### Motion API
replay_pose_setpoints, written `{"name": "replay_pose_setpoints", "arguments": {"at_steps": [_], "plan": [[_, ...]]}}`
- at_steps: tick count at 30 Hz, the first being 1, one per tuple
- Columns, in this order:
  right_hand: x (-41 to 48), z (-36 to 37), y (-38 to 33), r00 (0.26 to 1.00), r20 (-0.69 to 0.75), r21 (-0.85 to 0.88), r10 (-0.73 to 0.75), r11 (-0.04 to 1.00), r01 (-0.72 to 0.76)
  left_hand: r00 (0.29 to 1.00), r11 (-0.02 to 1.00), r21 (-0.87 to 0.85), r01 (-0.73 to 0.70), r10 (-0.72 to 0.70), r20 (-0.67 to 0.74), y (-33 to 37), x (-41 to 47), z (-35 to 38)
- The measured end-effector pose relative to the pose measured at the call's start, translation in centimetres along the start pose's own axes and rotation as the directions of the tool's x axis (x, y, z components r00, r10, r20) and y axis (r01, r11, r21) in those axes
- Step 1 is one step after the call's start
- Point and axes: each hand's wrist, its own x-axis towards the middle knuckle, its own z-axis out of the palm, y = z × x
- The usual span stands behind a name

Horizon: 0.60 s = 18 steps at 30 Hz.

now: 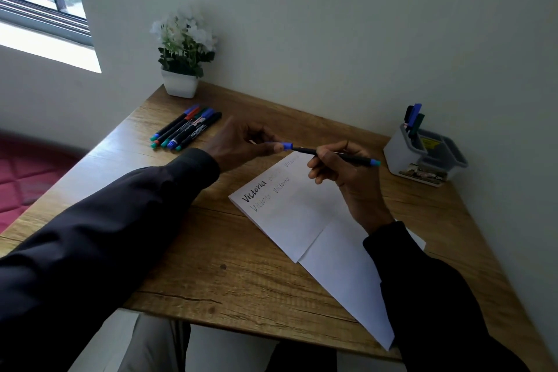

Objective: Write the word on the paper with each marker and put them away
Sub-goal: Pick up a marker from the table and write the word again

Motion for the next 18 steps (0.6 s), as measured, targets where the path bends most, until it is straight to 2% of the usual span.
{"name": "replay_pose_setpoints", "arguments": {"at_steps": [7,12,18], "plan": [[1.0,-1.6,-2.7,0.999,0.044,0.01,0.026,1.0,-0.026,0.995,0.994,0.016,-0.104,0.105,-0.006,2.6,0.8,0.2],[1.2,-2.6,-4.3,0.993,0.083,0.168,0.084,0.981,-0.097,0.994,0.995,0.0,-0.101,0.101,-0.047,4.0,1.5,0.6],[0.9,-2.3,-5.4,0.996,0.059,0.045,0.074,0.996,-0.077,0.993,0.993,0.027,-0.114,0.115,-0.03,4.8,1.4,0.7]]}}
